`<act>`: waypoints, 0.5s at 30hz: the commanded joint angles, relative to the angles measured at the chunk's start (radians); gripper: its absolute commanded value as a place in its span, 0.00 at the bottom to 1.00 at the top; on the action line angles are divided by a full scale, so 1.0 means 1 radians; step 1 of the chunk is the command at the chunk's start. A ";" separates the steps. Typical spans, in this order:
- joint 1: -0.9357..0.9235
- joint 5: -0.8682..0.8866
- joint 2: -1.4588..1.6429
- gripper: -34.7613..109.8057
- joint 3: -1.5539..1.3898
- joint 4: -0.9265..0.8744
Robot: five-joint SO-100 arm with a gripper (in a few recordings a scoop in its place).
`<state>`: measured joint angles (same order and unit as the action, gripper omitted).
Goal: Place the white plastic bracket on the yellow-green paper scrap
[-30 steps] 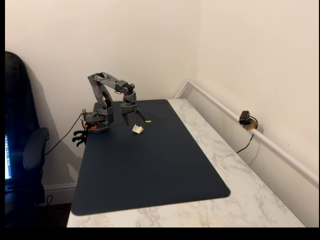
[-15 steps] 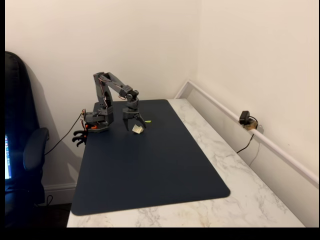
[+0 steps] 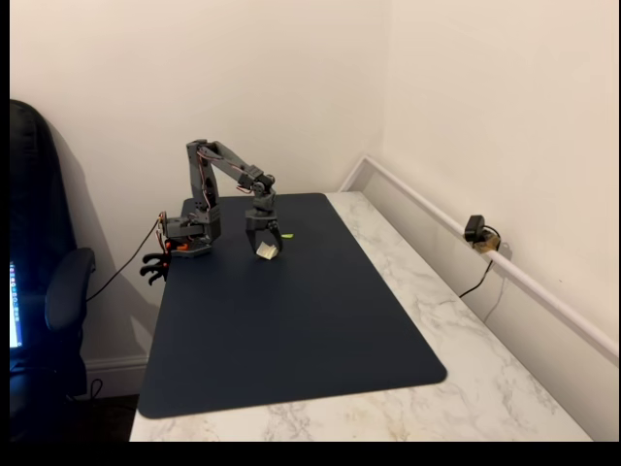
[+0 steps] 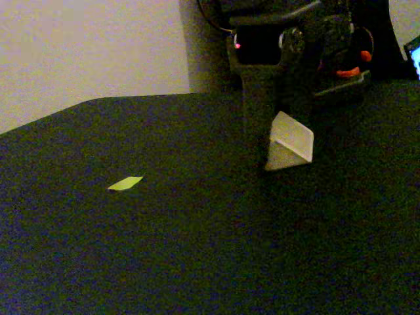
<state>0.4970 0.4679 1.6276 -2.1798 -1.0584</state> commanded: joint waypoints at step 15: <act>0.003 0.075 0.063 0.24 0.009 -0.037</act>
<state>0.4832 0.5323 1.6276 -2.1798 -1.0753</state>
